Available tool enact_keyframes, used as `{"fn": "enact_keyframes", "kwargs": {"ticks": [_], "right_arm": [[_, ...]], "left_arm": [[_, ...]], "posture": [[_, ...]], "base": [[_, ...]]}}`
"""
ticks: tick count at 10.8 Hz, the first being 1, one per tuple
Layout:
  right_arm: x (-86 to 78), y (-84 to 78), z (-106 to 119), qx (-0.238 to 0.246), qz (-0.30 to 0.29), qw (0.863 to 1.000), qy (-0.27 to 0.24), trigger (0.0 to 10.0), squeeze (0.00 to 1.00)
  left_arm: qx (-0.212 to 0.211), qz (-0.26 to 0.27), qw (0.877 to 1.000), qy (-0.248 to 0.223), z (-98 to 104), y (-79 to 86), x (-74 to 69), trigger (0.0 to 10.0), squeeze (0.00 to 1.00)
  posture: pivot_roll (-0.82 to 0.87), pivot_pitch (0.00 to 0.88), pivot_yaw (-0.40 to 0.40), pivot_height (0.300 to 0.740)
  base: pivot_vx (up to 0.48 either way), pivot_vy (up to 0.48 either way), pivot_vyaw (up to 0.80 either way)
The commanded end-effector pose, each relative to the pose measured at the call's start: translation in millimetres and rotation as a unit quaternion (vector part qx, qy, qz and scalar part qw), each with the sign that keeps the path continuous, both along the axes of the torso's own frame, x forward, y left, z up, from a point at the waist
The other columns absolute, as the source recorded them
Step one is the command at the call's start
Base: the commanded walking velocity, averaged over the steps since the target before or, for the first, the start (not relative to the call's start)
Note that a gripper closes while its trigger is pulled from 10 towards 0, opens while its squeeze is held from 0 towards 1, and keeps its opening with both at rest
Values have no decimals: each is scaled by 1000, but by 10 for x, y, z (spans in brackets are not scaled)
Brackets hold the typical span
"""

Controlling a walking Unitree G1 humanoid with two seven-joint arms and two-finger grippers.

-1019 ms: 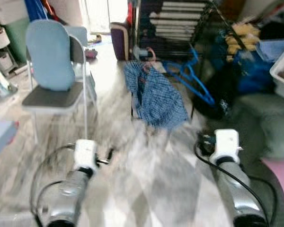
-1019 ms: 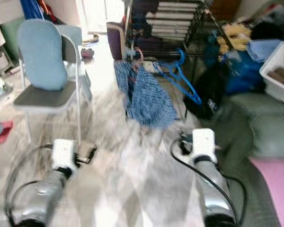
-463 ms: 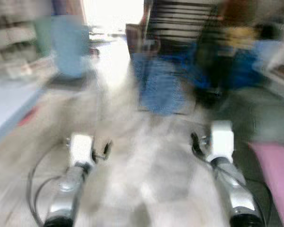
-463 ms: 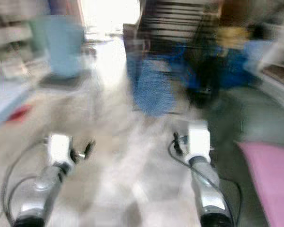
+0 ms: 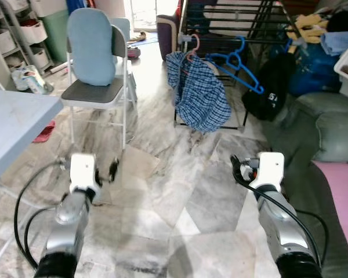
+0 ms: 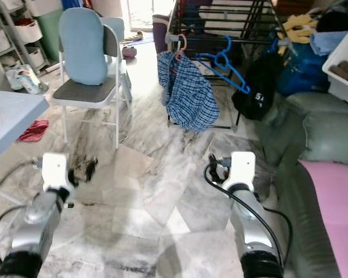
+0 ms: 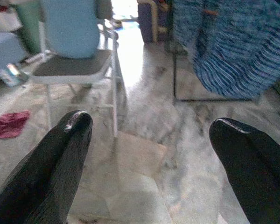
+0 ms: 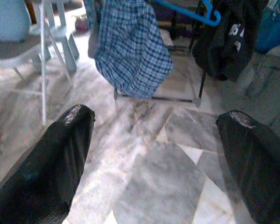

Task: Hang hanger

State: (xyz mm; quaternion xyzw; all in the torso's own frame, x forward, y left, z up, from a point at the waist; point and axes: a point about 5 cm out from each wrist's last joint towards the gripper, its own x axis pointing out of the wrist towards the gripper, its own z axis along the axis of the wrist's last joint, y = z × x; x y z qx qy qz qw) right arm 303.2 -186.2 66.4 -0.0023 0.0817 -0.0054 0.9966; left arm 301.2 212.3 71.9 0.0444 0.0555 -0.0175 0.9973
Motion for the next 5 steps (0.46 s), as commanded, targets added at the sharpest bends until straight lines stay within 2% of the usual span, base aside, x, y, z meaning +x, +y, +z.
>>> {"fn": "enact_keyframes", "kwargs": {"ticks": [1,3,5], "right_arm": [[63,51,72,2,11,1000,-13,10000,0],[110,67,160,8,13,999,-28,10000,0],[114,86,175,10,18,999,-29,10000,0]], "left_arm": [[7,20,1000,-8,38,73,-9,10000,0],[11,39,999,-14,26,59,-49,10000,0],[19,27,999,-11,-17,0,-77,10000,0]], "posture": [[-38,0,-8,740],[-37,0,-12,740],[-42,0,-15,740]], "base": [[0,0,800],[0,0,800],[0,0,800]]}}
